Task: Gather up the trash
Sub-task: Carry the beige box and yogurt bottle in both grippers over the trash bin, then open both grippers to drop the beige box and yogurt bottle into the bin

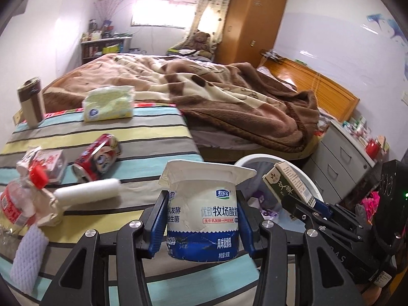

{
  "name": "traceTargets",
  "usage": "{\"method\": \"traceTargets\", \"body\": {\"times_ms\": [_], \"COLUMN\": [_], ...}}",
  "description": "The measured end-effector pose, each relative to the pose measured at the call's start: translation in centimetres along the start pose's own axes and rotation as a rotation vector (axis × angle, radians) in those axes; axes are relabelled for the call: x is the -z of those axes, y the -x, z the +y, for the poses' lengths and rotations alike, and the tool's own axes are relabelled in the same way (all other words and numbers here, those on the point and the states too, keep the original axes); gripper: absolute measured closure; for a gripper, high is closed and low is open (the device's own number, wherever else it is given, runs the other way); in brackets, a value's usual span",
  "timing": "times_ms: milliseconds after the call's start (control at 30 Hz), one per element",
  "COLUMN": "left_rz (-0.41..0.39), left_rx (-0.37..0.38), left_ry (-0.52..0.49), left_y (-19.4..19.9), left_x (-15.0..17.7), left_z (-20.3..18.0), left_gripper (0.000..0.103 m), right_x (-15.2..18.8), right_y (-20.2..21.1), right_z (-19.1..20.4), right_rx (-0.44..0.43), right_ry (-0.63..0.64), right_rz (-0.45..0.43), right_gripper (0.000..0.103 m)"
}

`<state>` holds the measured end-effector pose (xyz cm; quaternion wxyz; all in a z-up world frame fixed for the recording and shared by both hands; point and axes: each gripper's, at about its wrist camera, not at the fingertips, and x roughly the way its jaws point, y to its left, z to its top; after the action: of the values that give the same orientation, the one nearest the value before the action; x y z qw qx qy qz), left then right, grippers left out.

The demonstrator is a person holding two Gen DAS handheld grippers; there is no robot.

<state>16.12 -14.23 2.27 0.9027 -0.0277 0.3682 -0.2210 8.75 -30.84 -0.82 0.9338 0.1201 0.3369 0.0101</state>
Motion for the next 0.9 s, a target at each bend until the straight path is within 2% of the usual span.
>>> {"method": "traceTargets", "body": {"times_ms": [400, 900], "left_rz": [0.057, 0.131], "left_rx": [0.087, 0.147], "left_ry": [-0.088, -0.147], "left_y": [-3.5, -7.8], "left_x": [-0.3, 0.2], "left_z": [-5.7, -9.8], "left_gripper": [0.054, 0.053], "right_x": [0.4, 1.2], "right_y": [0.3, -0.2], "right_z": [-4.2, -7.1], "right_rx": [0.119, 0.220], "right_ry": [-0.070, -0.088], "right_rz": [0.015, 0.062], "right_gripper": [0.066, 0.066]}}
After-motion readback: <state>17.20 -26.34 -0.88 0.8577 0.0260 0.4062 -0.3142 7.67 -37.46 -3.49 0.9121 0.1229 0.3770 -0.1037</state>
